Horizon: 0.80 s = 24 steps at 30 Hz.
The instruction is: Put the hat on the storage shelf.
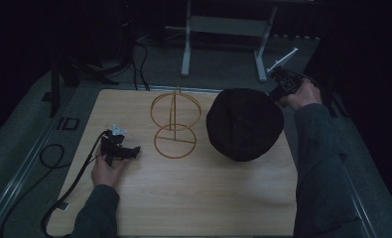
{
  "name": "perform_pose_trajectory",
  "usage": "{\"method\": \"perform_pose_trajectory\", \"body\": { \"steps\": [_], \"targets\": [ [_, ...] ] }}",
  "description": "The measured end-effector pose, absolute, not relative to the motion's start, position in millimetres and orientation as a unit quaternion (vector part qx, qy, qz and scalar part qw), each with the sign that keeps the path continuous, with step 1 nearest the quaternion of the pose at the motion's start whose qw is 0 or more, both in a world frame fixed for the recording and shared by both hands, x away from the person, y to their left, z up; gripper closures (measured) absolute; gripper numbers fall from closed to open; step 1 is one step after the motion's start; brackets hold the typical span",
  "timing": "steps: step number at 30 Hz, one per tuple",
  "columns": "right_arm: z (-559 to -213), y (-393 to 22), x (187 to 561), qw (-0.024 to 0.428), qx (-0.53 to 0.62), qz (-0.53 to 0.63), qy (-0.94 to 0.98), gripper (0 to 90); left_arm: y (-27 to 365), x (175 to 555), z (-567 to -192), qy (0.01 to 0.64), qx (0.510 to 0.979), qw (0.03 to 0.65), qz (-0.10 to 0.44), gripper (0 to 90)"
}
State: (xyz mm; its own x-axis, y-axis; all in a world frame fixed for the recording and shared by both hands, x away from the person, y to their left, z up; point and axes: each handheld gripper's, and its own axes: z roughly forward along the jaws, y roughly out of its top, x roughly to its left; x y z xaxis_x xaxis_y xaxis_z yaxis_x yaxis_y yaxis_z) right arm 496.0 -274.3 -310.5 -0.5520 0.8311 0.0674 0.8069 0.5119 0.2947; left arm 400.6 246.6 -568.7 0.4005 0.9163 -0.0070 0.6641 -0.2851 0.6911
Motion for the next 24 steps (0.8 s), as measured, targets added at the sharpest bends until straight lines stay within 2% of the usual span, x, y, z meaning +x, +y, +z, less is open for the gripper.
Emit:
{"method": "perform_pose_trajectory", "body": {
  "steps": [24],
  "targets": [
    [-280.8,-262.0,497.0,0.041,0.474,0.166,0.864,77.4,246.5,400.6,-568.7,0.509,0.776,0.314,0.201,2.1]
  ]
}}
